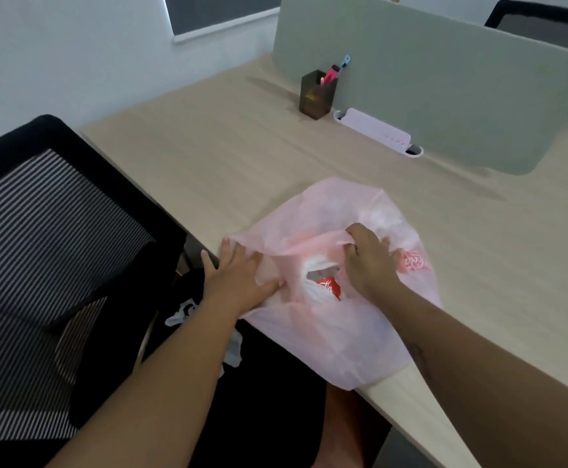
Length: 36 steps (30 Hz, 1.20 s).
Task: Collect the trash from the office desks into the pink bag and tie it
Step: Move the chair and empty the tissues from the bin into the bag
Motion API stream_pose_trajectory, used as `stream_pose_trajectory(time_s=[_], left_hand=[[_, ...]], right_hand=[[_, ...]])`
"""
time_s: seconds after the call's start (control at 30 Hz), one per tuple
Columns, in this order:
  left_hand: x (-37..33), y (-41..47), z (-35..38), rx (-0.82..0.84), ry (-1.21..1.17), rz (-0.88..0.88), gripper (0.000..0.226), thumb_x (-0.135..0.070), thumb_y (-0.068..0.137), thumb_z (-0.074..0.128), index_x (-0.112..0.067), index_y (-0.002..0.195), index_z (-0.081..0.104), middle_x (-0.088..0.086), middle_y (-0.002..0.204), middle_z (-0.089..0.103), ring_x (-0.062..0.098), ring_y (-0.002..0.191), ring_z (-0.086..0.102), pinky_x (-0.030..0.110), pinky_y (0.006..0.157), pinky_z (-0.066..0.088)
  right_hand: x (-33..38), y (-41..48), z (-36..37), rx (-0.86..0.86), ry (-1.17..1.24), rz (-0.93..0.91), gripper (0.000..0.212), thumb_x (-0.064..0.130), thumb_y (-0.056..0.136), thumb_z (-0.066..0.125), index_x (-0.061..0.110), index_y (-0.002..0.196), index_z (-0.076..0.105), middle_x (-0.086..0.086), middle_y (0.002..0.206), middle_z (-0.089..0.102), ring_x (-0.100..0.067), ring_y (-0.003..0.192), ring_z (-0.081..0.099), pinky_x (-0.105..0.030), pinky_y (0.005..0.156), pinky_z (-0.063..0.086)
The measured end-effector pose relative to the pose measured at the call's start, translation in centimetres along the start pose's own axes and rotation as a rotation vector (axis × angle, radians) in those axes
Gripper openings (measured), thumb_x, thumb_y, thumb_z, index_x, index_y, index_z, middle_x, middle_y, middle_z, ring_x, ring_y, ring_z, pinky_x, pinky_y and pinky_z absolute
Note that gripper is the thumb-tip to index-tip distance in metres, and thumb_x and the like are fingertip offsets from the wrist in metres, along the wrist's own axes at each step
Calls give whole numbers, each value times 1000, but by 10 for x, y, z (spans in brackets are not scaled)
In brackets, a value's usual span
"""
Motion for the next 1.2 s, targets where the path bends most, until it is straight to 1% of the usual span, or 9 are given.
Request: stream_pose_trajectory(time_s=[0.07,0.13,0.3,0.4,0.5,0.67,0.83,0.97,1.2], left_hand=[[16,7,-14,-95,-38,20,82,-77,85,34,-33,152,24,-3,166,11,29,153,-7,62,117,-1],[34,1,-22,-245,-119,61,68,-63,89,44,-28,147,34,0,157,30,29,147,15,55,115,16],[93,-44,1,-568,-364,-30,33,-38,95,56,-12,115,58,10,116,57,35,108,50,46,86,44],[118,-47,53,-373,-372,-135,46,-40,94,56,-12,129,51,14,130,53,36,114,47,47,90,45],[130,-38,117,-29,-394,-206,88,-58,84,60,-24,154,20,9,160,17,39,139,23,52,112,31],[123,-4,185,231,-308,-216,124,-84,59,63,-52,150,-15,0,163,-20,44,147,-10,72,112,13],[133,24,238,309,-278,-220,132,-82,52,69,-60,140,-28,2,160,-29,45,148,-13,70,112,19],[134,29,257,281,-251,-209,129,-68,60,76,-53,149,-17,8,164,-21,46,148,-10,73,113,13],[145,45,251,181,-122,-230,137,-82,50,67,-54,143,-30,1,159,-33,47,144,-20,75,109,16]], right_hand=[[9,3,-6,-4,63,-18,32,26,86,24,30,104,50,-2,123,57,-44,127,42,-64,111,19],[19,1,-16,-30,93,-55,24,24,86,27,27,95,49,-7,106,59,-37,108,53,-51,97,39],[28,-22,-34,-122,-49,-117,23,15,92,33,12,103,52,-18,104,60,-35,97,54,-42,83,42],[25,-34,-31,-103,-134,-125,16,11,94,35,15,96,50,-13,97,59,-34,92,53,-39,76,40],[28,-35,-19,-86,-173,-144,17,10,95,36,12,100,53,-14,102,59,-35,96,54,-41,79,41],[27,-21,-2,-66,-193,-85,17,15,98,35,16,103,51,-14,109,58,-31,98,52,-42,85,41],[25,-9,3,-96,-230,-97,19,16,101,34,9,100,52,-12,100,56,-29,92,50,-34,73,32],[24,-1,5,-149,-288,-96,21,20,100,34,11,105,53,-18,108,56,-38,100,51,-42,86,40],[41,0,4,-259,-410,-112,27,18,99,33,9,115,52,-17,124,48,-40,112,41,-46,89,35]])
Point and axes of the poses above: each hand's wrist, its own y-axis towards the middle knuckle, its own z-axis out of the palm, x = y × z, the point moved 6 cm from there along y, towards the middle knuckle
